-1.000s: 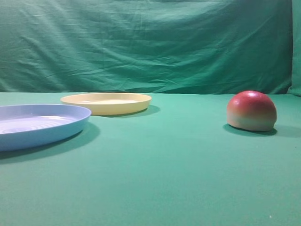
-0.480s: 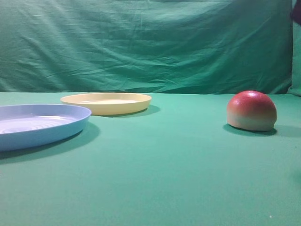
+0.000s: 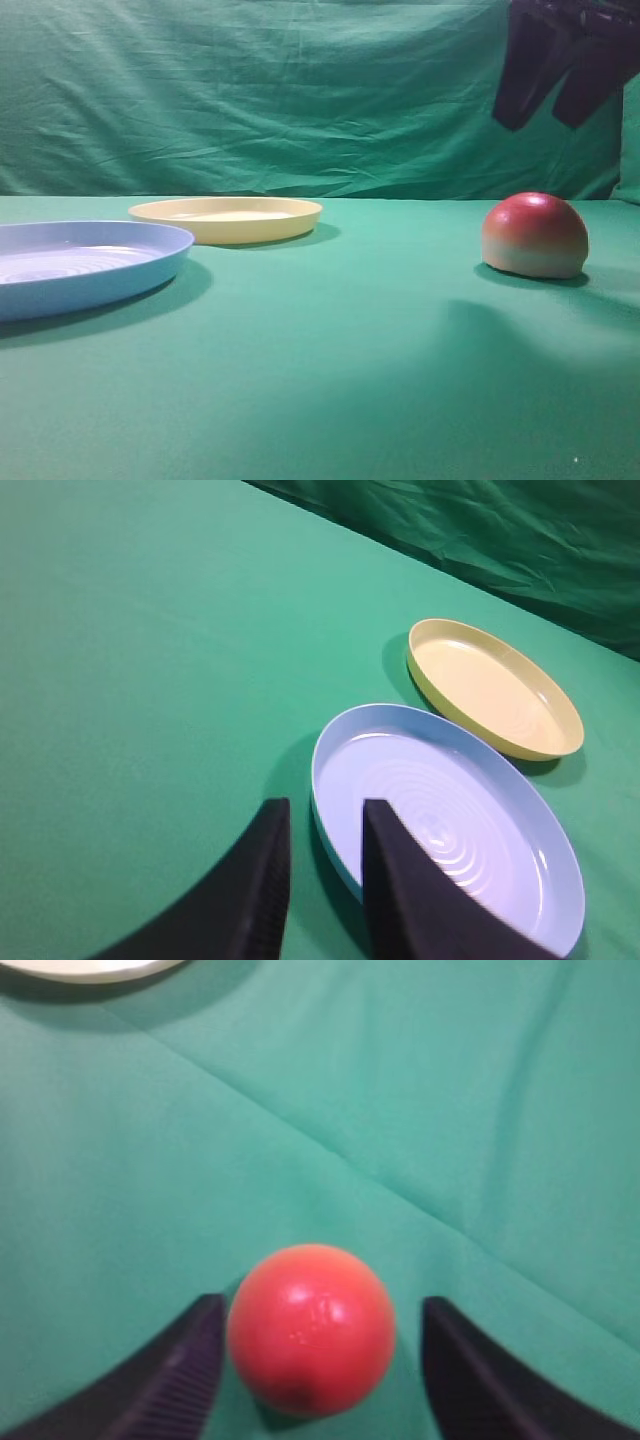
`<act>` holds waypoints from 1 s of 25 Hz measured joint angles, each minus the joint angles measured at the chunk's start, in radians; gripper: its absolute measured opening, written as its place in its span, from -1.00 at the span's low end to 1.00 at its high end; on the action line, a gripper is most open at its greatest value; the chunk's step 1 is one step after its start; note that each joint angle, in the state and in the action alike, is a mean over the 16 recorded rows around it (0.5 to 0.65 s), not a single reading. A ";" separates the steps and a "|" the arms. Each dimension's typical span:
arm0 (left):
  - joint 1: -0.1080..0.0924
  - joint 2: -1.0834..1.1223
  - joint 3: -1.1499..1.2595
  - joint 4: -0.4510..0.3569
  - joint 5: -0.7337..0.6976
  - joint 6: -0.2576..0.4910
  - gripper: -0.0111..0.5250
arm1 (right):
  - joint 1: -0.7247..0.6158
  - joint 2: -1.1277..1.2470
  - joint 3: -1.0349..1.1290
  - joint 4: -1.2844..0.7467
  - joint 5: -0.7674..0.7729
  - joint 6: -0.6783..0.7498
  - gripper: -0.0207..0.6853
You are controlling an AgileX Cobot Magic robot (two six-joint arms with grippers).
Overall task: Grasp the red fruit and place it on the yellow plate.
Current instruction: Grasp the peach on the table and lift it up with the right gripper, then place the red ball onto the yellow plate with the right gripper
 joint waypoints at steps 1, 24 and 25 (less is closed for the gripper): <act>0.000 0.000 0.000 0.000 0.000 0.000 -0.37 | 0.000 0.017 -0.001 0.000 -0.008 0.000 0.84; 0.000 0.000 0.000 0.000 0.000 0.000 -0.37 | 0.156 0.229 -0.445 0.041 -0.054 0.002 -0.30; 0.000 0.000 0.000 0.000 0.000 0.000 -0.37 | 0.172 0.250 -0.481 0.044 -0.064 0.001 -0.30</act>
